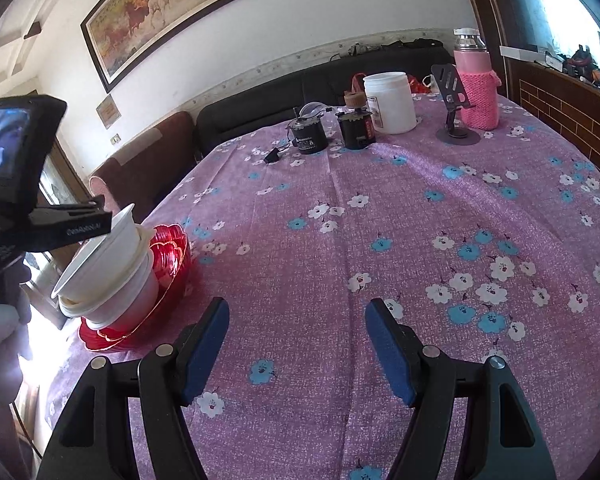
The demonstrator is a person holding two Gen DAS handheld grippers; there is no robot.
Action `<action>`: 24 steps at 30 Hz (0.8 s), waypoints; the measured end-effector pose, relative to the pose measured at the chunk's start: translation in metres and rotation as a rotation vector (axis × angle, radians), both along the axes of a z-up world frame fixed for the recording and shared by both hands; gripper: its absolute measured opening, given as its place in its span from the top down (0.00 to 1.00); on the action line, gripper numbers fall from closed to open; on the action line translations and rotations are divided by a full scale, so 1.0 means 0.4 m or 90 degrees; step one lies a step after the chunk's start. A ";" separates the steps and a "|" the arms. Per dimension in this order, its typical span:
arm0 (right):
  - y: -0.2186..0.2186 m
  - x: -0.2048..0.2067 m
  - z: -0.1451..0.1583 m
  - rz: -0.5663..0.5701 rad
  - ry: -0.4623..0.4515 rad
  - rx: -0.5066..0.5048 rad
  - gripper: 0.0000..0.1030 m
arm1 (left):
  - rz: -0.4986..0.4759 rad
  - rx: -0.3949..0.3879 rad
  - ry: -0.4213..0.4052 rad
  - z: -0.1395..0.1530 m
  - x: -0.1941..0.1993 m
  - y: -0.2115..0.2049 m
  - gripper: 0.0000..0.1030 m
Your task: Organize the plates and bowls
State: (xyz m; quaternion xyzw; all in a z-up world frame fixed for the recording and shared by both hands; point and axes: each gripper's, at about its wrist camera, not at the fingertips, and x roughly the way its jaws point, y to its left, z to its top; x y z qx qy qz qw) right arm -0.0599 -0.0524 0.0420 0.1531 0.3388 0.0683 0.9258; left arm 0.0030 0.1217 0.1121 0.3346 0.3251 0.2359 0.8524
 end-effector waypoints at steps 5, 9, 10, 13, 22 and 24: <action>0.005 0.006 0.014 0.005 -0.001 0.006 0.27 | 0.007 0.005 0.015 -0.013 -0.007 0.034 0.04; 0.029 0.023 0.064 0.028 -0.019 -0.001 0.27 | -0.018 -0.090 -0.006 0.060 -0.059 0.083 0.05; 0.038 0.031 0.079 0.038 -0.023 0.002 0.27 | -0.023 -0.131 -0.013 0.083 -0.074 0.106 0.05; 0.081 0.076 0.118 0.082 -0.025 0.024 0.27 | -0.031 -0.259 -0.047 0.146 -0.124 0.190 0.05; 0.285 0.245 0.111 0.164 0.050 -0.008 0.51 | -0.005 -0.422 -0.110 0.151 -0.246 0.376 0.05; 0.312 0.248 0.100 0.167 0.059 -0.016 0.51 | 0.027 -0.436 -0.093 0.111 -0.221 0.413 0.05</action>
